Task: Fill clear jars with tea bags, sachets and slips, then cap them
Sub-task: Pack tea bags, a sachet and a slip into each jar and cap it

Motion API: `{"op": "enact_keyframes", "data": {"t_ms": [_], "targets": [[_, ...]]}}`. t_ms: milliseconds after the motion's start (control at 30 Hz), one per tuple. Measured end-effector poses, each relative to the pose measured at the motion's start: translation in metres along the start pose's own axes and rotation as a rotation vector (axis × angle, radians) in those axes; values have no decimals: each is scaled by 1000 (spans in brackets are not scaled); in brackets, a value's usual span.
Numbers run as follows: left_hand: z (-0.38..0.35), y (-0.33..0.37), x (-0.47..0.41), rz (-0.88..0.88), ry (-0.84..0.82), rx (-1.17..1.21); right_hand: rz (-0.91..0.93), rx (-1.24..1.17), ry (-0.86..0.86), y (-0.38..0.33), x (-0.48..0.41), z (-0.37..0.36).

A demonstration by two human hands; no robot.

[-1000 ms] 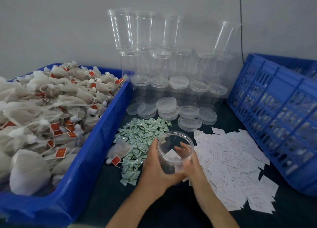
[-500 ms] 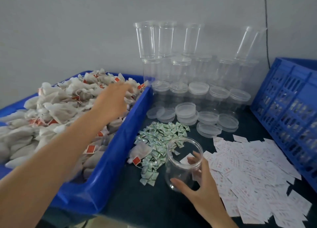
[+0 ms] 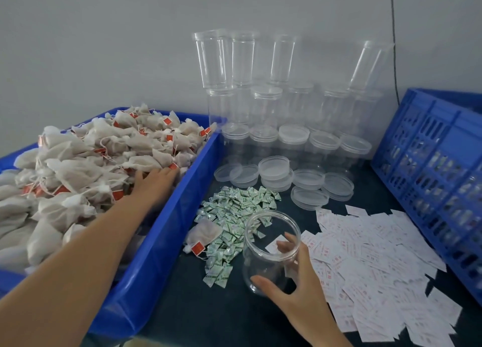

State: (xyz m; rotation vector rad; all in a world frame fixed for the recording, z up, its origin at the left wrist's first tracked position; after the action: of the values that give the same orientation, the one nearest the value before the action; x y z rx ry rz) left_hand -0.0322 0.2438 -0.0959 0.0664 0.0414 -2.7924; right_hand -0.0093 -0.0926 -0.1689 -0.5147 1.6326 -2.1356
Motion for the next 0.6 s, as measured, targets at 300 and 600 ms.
{"op": "enact_keyframes", "data": {"t_ms": [300, 600], "targets": [[16, 4, 12, -65, 63, -78, -7, 11, 5, -1, 1, 1], [107, 11, 45, 25, 671, 630, -21, 9, -8, -3, 0, 1]]}}
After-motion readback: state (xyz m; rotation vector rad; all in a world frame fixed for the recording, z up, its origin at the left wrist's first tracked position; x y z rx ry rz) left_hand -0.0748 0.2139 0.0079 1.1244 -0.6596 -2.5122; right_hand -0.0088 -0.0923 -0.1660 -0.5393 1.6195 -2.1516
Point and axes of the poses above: each hand's wrist, its own x-axis away from the middle knuckle, its own z-axis out of the back of the hand, y = z × x, the point moved 10 cm from there along -x, towards the middle knuckle, and after that the axes turned 14 degrees about -z, right-handed, at the moved point
